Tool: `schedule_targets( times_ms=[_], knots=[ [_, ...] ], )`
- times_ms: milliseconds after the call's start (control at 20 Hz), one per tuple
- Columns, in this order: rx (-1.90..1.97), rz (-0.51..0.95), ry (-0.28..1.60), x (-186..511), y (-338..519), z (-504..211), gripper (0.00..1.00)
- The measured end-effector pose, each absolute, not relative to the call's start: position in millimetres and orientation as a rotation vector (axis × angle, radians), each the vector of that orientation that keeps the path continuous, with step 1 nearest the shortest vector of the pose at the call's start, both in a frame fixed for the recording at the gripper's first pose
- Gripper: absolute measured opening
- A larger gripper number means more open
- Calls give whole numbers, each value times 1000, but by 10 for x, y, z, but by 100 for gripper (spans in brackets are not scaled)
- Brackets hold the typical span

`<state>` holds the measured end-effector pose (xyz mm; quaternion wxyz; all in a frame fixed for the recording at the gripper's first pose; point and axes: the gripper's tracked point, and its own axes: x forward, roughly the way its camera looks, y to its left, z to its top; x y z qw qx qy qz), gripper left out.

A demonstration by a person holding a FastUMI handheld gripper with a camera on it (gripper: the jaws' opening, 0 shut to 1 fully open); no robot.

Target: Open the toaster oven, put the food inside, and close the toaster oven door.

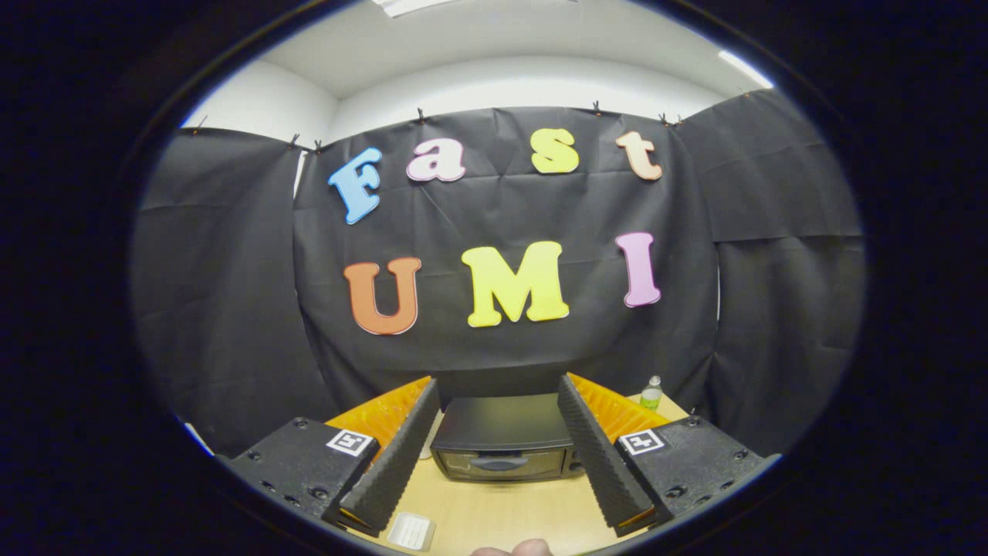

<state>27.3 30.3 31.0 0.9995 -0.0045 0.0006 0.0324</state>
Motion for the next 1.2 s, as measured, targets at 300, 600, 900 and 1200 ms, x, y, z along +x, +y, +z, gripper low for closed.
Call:
schedule_targets(
  times_ms=[300, 600, 900, 1200],
  knots=[
    [4, 50, 10, 334, 252, 295, 100],
    [19, 35, 12, 346, 183, 294, 100],
    [23, 31, 21, 358, 186, 262, 100],
    [20, 29, 28, 373, 179, 249, 100]
  ],
)
